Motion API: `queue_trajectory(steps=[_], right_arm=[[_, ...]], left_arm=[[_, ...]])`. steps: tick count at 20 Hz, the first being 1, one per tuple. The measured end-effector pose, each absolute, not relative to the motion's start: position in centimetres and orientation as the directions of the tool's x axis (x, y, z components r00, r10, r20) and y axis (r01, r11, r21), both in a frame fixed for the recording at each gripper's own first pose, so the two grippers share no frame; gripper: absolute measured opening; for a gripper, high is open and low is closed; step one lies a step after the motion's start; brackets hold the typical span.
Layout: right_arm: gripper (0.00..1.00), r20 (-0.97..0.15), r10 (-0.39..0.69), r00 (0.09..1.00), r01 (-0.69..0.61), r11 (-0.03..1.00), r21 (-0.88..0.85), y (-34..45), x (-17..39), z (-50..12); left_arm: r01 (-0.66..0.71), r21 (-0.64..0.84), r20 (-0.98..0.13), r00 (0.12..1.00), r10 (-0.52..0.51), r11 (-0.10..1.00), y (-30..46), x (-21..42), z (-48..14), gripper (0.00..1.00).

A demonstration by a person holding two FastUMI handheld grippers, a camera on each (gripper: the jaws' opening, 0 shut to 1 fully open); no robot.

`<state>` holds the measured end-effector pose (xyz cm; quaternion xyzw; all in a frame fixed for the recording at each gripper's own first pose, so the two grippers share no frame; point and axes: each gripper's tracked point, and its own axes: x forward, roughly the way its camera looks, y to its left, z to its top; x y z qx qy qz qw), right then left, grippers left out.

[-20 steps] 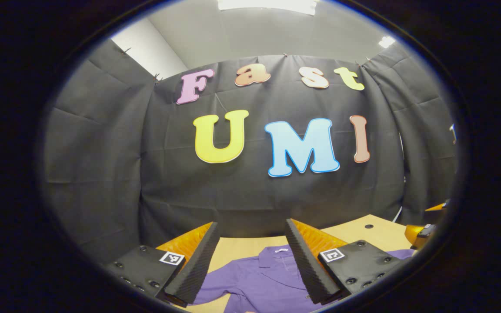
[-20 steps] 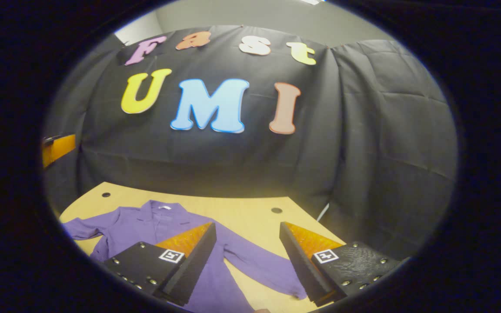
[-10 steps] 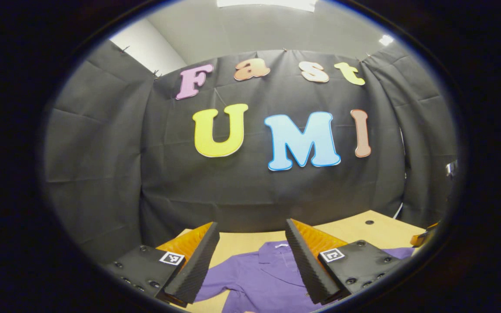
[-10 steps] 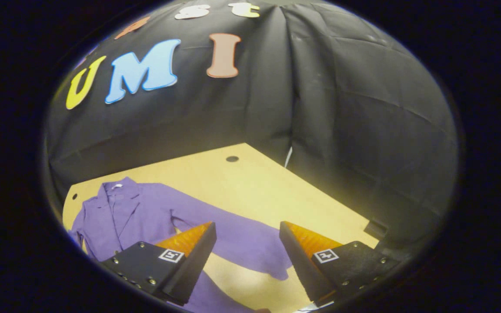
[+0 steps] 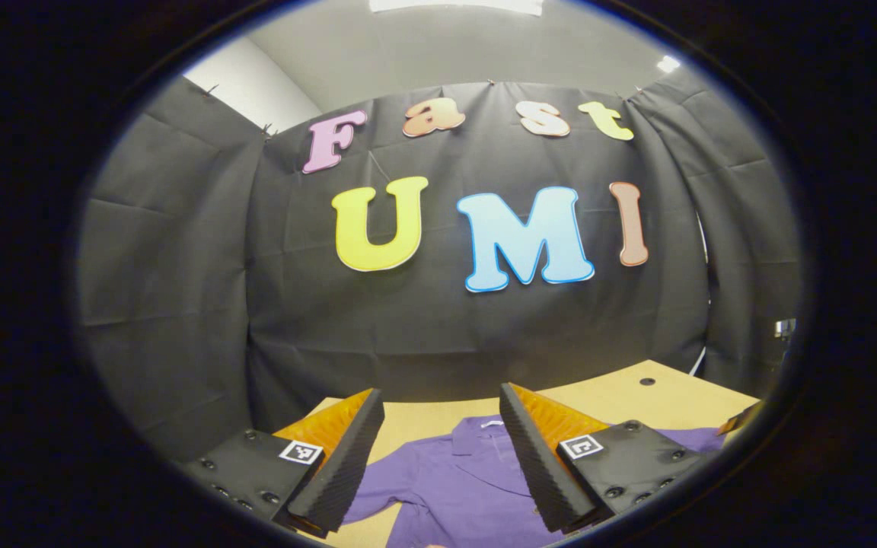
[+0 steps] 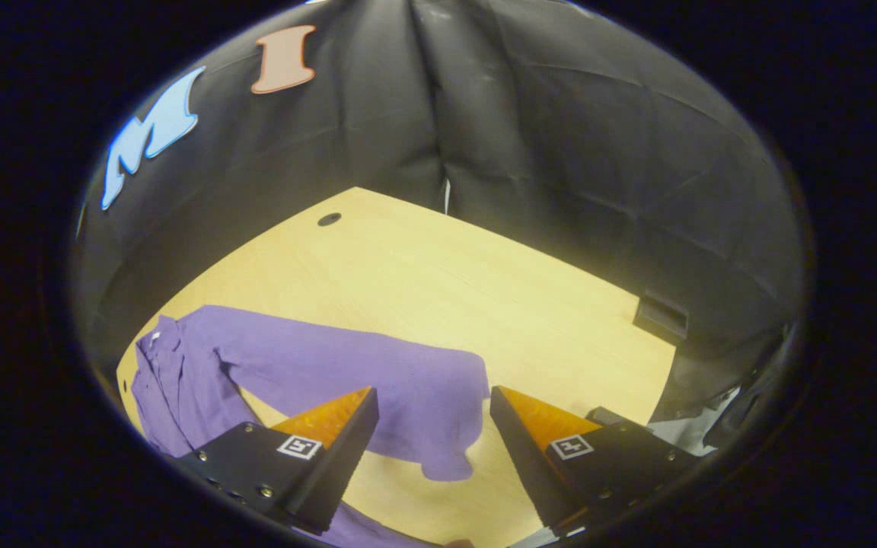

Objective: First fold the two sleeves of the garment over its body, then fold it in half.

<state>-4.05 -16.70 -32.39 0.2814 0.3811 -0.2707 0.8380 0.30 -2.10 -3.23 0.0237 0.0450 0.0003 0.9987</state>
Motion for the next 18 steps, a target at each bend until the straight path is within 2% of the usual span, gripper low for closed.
queue_trajectory(steps=[4, 12, 14, 15, 16, 17, 18], right_arm=[[0.94, -0.811, -0.222, 0.541, 0.696, 0.660, 0.284, -17.2, -3.6, -33.9], [0.96, -0.847, -0.164, 0.505, 0.732, 0.602, 0.320, -17.2, -3.3, -36.2], [0.87, -0.848, -0.154, 0.508, 0.726, 0.607, 0.325, -17.2, -3.3, -35.9], [0.77, -0.848, -0.140, 0.511, 0.719, 0.611, 0.332, -16.9, -3.2, -35.9], [0.75, -0.861, -0.140, 0.489, 0.730, 0.606, 0.316, -16.9, -3.7, -36.4], [0.31, -0.859, -0.119, 0.498, 0.724, 0.602, 0.336, -16.4, -3.6, -36.3], [0.29, -0.854, -0.111, 0.509, 0.717, 0.603, 0.349, -16.2, -3.2, -36.2]], left_arm=[[-0.018, 0.046, -0.098, 0.995, 0.022, 0.999, -2.0, -0.3, -3.7, 0.97], [-0.046, 0.040, -0.112, 0.992, 0.050, 0.998, -1.3, -1.1, -4.3, 0.99], [-0.053, 0.035, -0.113, 0.992, 0.057, 0.998, -1.1, -1.1, -4.4, 0.99], [-0.055, 0.032, -0.116, 0.992, 0.058, 0.998, -0.9, -1.1, -4.6, 0.99], [-0.055, 0.027, -0.117, 0.991, 0.057, 0.998, -0.9, -1.2, -4.6, 0.99], [-0.055, 0.024, -0.118, 0.991, 0.057, 0.998, -0.7, -1.3, -4.6, 0.99], [-0.056, 0.022, -0.117, 0.991, 0.058, 0.998, -0.6, -1.4, -4.6, 0.99]])
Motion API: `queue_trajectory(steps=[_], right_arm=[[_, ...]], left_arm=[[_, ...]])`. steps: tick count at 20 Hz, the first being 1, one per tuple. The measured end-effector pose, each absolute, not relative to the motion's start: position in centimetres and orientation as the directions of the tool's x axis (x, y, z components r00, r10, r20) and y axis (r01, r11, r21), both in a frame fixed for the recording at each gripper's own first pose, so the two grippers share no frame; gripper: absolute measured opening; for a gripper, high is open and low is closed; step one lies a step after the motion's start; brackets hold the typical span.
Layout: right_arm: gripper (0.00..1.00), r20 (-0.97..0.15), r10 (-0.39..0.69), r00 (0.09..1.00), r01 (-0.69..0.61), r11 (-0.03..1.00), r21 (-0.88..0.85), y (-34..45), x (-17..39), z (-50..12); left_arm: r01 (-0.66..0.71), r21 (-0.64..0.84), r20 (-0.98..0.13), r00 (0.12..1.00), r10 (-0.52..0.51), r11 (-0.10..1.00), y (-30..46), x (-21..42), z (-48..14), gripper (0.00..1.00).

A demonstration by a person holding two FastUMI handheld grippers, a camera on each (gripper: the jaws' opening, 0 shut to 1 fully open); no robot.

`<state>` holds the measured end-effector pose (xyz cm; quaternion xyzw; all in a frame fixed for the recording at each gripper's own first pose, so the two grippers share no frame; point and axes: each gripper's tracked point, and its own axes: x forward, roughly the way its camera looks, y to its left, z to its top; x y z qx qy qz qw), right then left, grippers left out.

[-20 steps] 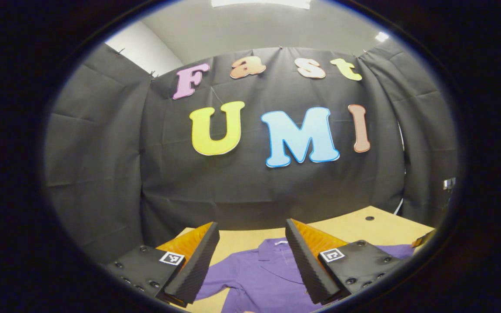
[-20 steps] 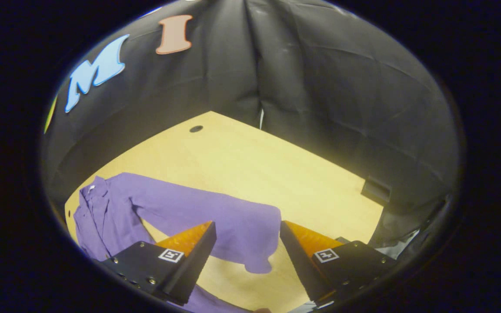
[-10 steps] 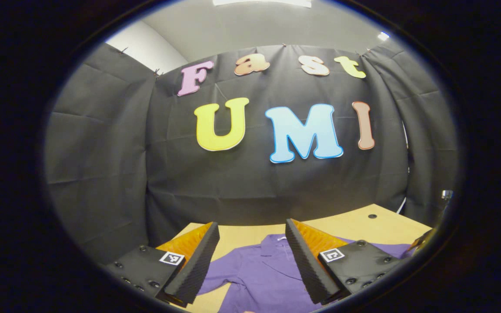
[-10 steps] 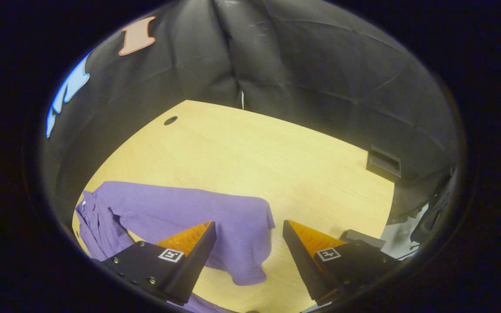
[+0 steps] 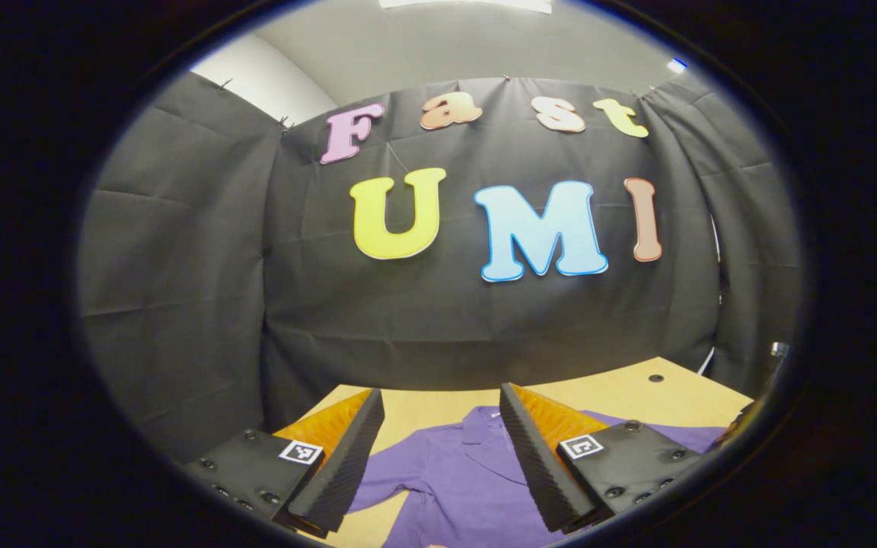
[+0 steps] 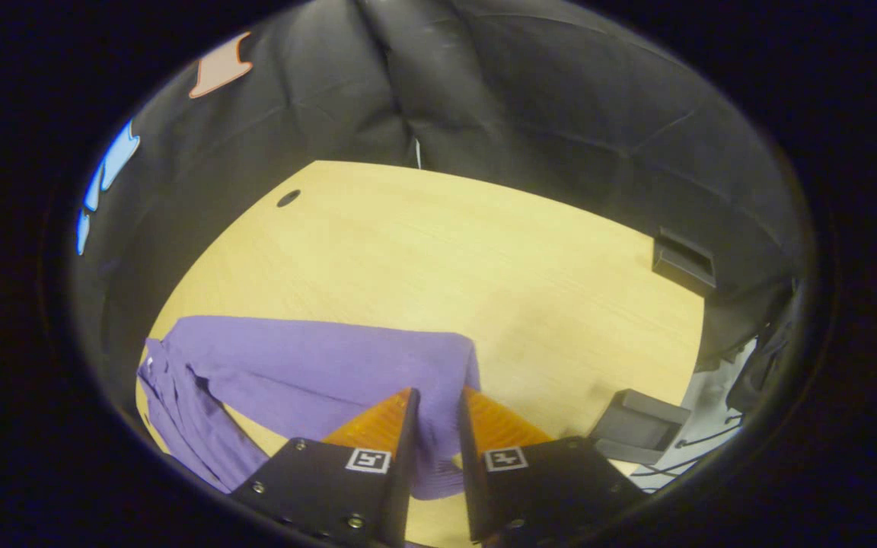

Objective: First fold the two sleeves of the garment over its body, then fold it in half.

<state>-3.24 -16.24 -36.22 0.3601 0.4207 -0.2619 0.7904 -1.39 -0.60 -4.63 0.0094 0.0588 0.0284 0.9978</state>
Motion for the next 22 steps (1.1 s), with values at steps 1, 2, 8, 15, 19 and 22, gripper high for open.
queue_trajectory(steps=[1, 2, 8, 15, 19, 22], right_arm=[[0.36, -0.858, -0.127, 0.497, 0.726, 0.604, 0.330, -16.8, -3.4, -36.0], [0.23, -0.848, -0.117, 0.517, 0.714, 0.605, 0.352, -16.3, -2.9, -36.0], [0.04, -0.759, -0.114, 0.641, 0.602, 0.687, 0.406, -15.9, -0.2, -31.2], [0.04, -0.585, -0.060, 0.809, 0.410, 0.770, 0.489, -13.7, 6.7, -21.8], [0.04, -0.499, -0.032, 0.866, 0.313, 0.814, 0.490, -12.0, 10.7, -17.1], [0.04, -0.435, 0.001, 0.901, 0.221, 0.860, 0.460, -9.4, 13.4, -13.9]], left_arm=[[-0.057, 0.021, -0.114, 0.992, 0.059, 0.998, -0.5, -1.5, -4.6, 0.99], [-0.057, 0.020, -0.111, 0.992, 0.059, 0.998, -0.4, -1.5, -4.5, 0.99], [-0.073, 0.005, -0.107, 0.992, 0.074, 0.997, 0.9, -1.9, -4.8, 0.99], [-0.063, 0.001, -0.096, 0.993, 0.063, 0.998, 2.0, -1.7, -5.0, 0.99], [-0.070, -0.002, -0.097, 0.993, 0.070, 0.998, 3.2, -2.0, -5.3, 0.99], [-0.091, 0.002, -0.104, 0.990, 0.091, 0.996, 4.7, -2.4, -5.6, 0.99]])
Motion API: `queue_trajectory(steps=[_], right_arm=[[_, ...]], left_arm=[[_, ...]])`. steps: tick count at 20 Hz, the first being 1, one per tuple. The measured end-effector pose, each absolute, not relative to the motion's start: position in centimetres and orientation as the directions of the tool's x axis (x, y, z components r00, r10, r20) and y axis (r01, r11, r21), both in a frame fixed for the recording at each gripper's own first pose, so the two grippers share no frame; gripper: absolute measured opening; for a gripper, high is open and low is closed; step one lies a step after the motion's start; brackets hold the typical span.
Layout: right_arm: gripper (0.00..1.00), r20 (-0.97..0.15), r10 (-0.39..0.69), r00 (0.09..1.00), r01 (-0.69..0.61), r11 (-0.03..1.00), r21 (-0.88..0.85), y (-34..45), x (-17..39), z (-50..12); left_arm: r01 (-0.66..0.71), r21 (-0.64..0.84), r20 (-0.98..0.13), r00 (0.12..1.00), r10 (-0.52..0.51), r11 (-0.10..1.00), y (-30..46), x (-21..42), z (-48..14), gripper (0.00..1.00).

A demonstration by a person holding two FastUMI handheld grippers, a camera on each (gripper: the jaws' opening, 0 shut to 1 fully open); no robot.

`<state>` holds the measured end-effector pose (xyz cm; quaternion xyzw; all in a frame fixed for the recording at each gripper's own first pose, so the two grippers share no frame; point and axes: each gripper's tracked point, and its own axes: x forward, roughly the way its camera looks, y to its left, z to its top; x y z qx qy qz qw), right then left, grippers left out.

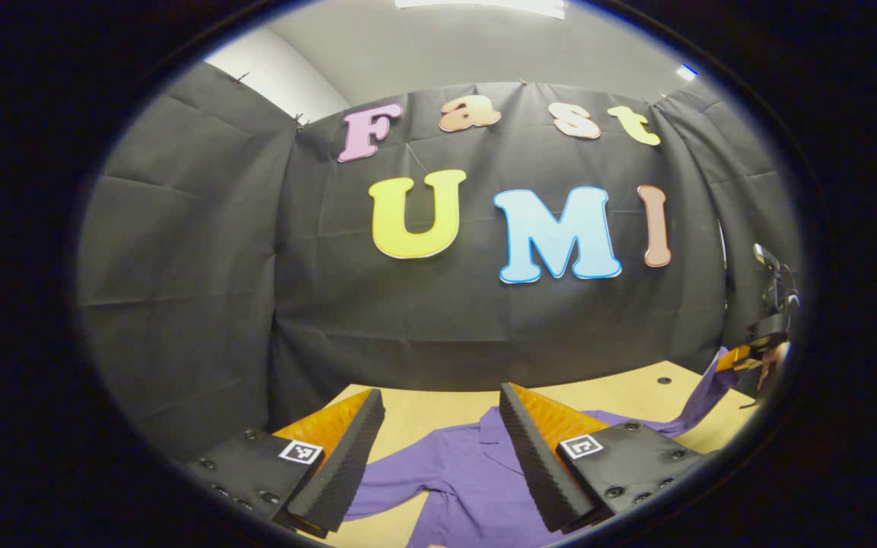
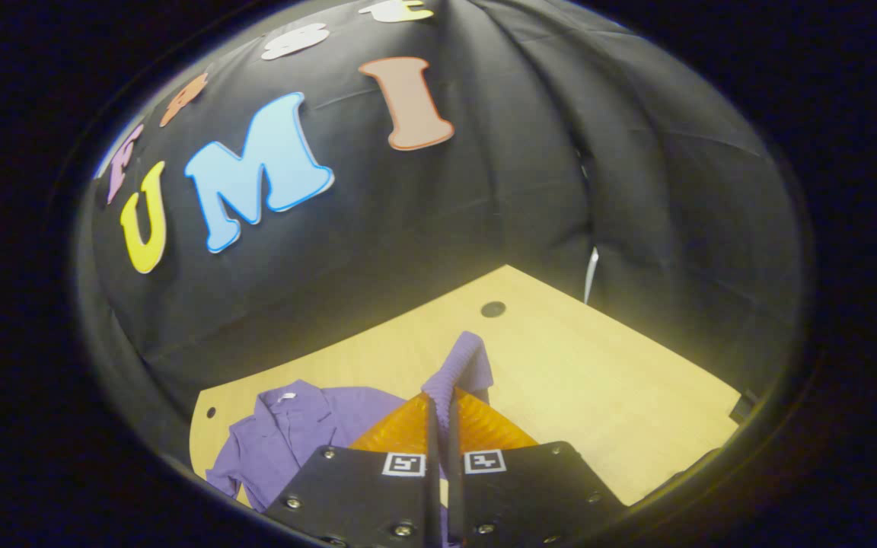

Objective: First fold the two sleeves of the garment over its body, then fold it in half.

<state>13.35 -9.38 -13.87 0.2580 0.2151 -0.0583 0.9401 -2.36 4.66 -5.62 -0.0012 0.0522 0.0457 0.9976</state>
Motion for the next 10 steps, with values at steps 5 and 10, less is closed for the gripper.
queue_trajectory(steps=[5, 10], right_arm=[[0.04, -0.327, 0.093, 0.940, 0.045, 0.920, 0.390, -3.5, 17.8, -9.2], [0.04, -0.258, 0.215, 0.942, -0.123, 0.935, 0.332, 4.6, 20.6, -6.2]], left_arm=[[-0.147, 0.004, -0.117, 0.982, 0.146, 0.989, 7.5, -3.4, -6.0, 0.99], [-0.208, 0.003, -0.120, 0.971, 0.207, 0.978, 9.9, -4.6, -6.2, 0.99]])
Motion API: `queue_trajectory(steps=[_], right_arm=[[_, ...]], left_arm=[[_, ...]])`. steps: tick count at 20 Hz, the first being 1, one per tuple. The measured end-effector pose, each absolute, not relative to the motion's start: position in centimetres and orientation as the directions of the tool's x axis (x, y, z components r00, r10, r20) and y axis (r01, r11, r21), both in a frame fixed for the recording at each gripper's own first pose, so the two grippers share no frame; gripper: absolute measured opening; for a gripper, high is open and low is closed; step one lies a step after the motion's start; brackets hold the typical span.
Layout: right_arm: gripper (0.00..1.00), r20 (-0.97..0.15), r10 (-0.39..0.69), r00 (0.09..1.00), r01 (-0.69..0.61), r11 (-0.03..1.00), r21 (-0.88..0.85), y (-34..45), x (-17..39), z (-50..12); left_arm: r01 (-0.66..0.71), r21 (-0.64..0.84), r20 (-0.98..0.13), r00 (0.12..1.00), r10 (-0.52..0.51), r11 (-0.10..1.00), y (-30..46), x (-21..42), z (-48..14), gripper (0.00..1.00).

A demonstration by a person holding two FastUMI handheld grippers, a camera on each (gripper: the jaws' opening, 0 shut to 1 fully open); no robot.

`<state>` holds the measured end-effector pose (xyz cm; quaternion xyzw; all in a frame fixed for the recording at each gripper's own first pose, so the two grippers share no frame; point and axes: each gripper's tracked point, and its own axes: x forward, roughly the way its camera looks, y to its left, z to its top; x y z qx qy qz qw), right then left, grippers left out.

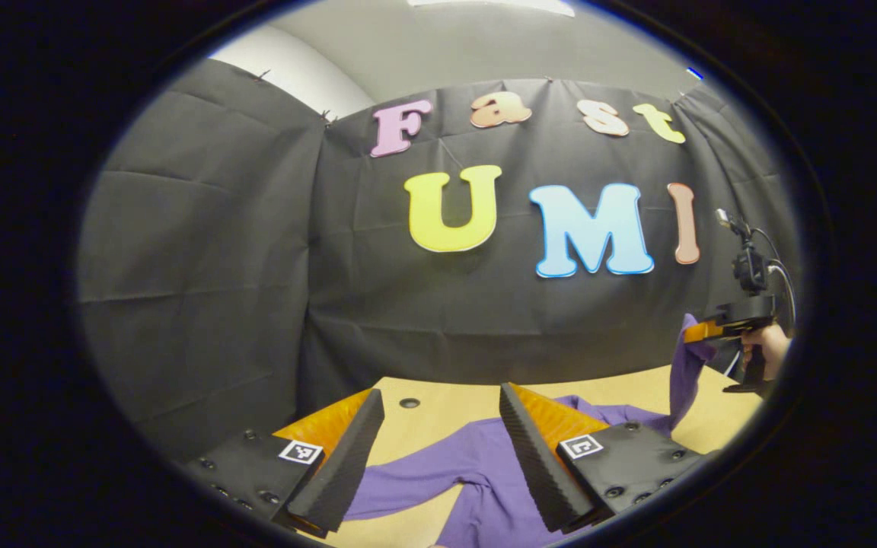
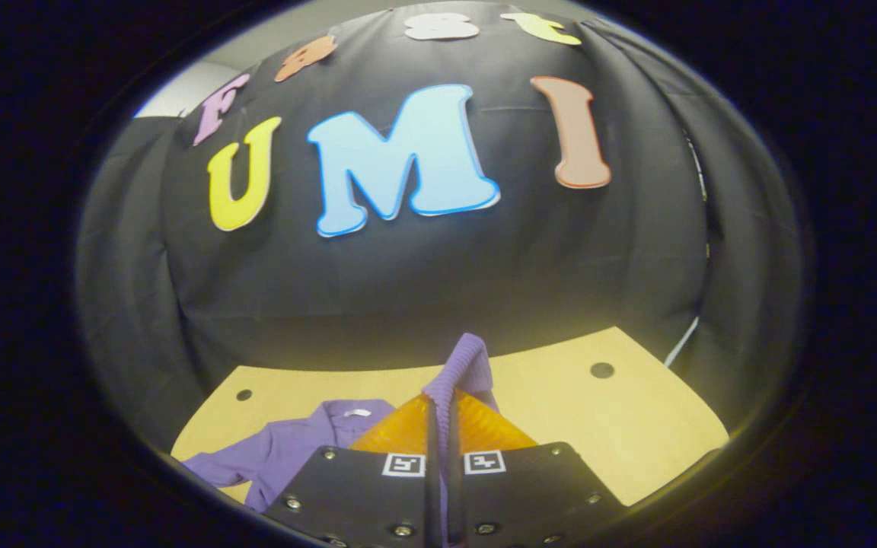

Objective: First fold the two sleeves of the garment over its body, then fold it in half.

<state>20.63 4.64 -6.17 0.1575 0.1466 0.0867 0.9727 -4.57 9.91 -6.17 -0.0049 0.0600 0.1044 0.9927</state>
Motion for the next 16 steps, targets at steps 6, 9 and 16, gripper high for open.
queue_trajectory(steps=[6, 9, 16], right_arm=[[0.04, -0.240, 0.353, 0.904, -0.289, 0.920, 0.265, 13.9, 21.1, -5.8], [0.04, -0.261, 0.415, 0.872, -0.368, 0.905, 0.212, 18.4, 20.6, -7.0], [0.04, -0.357, 0.460, 0.813, -0.482, 0.876, 0.031, 26.4, 19.1, -12.1]], left_arm=[[-0.268, 0.009, -0.141, 0.953, 0.267, 0.963, 12.6, -6.3, -7.3, 0.99], [-0.291, 0.012, -0.151, 0.945, 0.289, 0.957, 13.9, -6.9, -7.9, 0.99], [-0.321, 0.026, -0.180, 0.930, 0.320, 0.947, 17.0, -8.6, -9.6, 0.99]])
